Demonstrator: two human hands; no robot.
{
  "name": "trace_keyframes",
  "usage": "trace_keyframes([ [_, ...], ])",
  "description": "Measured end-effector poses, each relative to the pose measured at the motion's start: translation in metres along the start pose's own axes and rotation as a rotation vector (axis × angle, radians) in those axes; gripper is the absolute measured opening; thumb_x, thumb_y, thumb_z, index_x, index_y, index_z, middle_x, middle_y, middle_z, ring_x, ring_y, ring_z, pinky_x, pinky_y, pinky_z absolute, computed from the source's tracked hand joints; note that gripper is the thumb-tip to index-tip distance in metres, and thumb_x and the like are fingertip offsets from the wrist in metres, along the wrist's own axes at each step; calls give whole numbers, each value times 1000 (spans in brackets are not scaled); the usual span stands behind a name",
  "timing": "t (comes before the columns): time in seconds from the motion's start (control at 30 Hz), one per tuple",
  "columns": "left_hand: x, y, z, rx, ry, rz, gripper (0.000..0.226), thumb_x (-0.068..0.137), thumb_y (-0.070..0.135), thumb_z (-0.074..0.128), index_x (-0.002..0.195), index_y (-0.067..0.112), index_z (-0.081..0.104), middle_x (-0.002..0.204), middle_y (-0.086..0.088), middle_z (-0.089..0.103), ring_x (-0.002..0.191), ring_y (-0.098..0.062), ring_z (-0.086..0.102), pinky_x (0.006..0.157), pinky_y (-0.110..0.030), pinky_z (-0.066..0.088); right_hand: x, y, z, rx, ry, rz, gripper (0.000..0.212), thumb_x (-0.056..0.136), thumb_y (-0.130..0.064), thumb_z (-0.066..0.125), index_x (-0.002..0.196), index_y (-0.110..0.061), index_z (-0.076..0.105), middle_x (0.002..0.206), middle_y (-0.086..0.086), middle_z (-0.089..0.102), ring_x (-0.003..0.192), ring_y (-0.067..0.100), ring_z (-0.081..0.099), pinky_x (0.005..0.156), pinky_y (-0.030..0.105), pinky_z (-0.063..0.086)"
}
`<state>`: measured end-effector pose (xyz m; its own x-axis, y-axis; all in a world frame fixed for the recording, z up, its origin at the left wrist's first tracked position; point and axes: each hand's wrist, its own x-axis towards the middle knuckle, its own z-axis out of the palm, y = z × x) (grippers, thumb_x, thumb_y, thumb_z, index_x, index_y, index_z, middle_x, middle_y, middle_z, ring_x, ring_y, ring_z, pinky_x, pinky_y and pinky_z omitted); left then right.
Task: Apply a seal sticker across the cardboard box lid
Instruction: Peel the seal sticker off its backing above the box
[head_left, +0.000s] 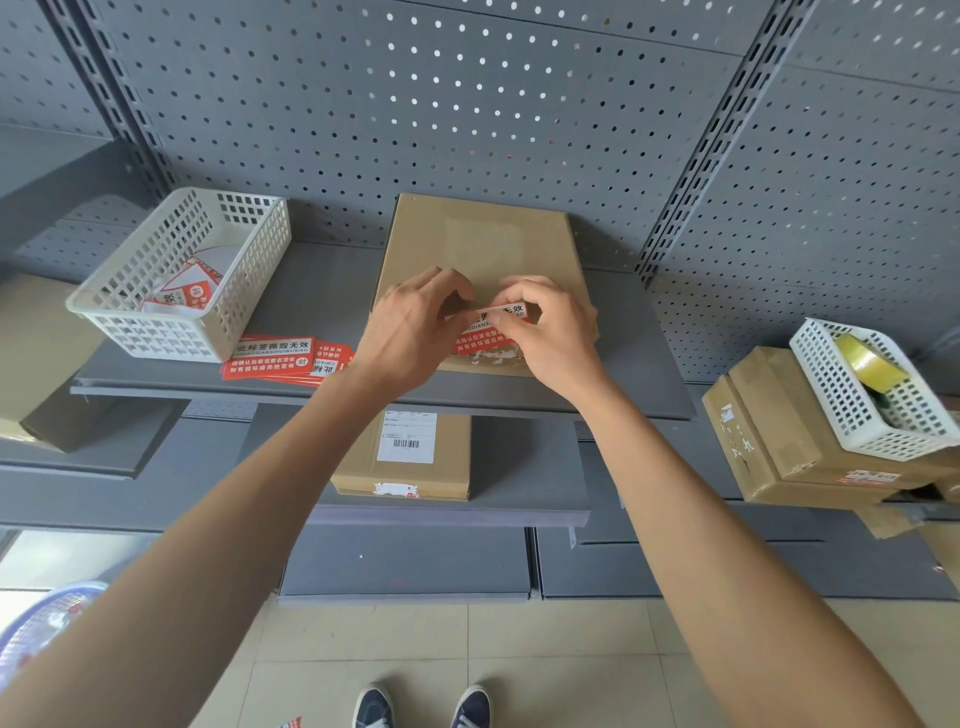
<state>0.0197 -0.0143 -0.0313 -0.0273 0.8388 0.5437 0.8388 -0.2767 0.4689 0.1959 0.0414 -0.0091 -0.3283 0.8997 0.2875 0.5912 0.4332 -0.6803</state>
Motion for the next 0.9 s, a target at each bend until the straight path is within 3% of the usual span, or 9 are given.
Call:
trace_keyframes([
  [0.1,-6,-5,-4,-30,-5,-46,20,88,13,72,105,10,62,105,-6,71,86,-26,69,70,-39,56,0,0,-2,21,-2,-1,2,85,-30,75,84,-31,74,119,-17,68,109,1,53,105,33,31],
  [0.4,-9,-7,0,-4,18,-44,8,86,6,73,87,8,65,101,-8,69,82,-29,66,68,-43,56,-1,-2,-4,55,-16,-12,12,84,-28,77,78,-37,70,121,-16,68,107,-2,51,112,38,28],
  [0.53,-9,-5,0,-17,29,-62,7,84,4,72,84,8,67,100,-8,70,84,-30,66,71,-42,54,-1,0,-1,70,-15,20,7,83,-28,77,85,-33,73,118,-18,68,108,-1,54,108,31,32],
  [0.67,-9,-3,-1,-9,25,-64,7,83,4,73,84,8,67,99,-8,69,83,-28,65,72,-37,52,1,-3,-4,209,-27,34,28,80,-18,79,105,-28,70,111,-21,66,108,-2,54,88,5,35],
  [0.73,-10,-2,-1,11,31,-53,8,82,3,73,84,8,67,97,-7,69,81,-26,63,71,-30,45,2,-7,0,145,-35,-22,25,77,-21,80,96,-34,72,113,-20,65,110,-2,54,94,17,36],
  [0.83,-11,0,-2,52,46,-33,9,81,2,72,86,8,67,96,-6,69,83,-24,61,72,-25,34,2,-11,13,21,-50,-87,17,73,-31,81,86,-39,74,112,-23,60,119,11,52,109,48,36],
  [0.9,-12,1,-3,71,47,-25,8,82,4,72,88,8,68,97,-6,69,83,-25,61,74,-26,33,0,-11,20,-24,-33,-98,10,75,-31,82,81,-36,75,107,-24,58,116,11,51,108,51,34],
])
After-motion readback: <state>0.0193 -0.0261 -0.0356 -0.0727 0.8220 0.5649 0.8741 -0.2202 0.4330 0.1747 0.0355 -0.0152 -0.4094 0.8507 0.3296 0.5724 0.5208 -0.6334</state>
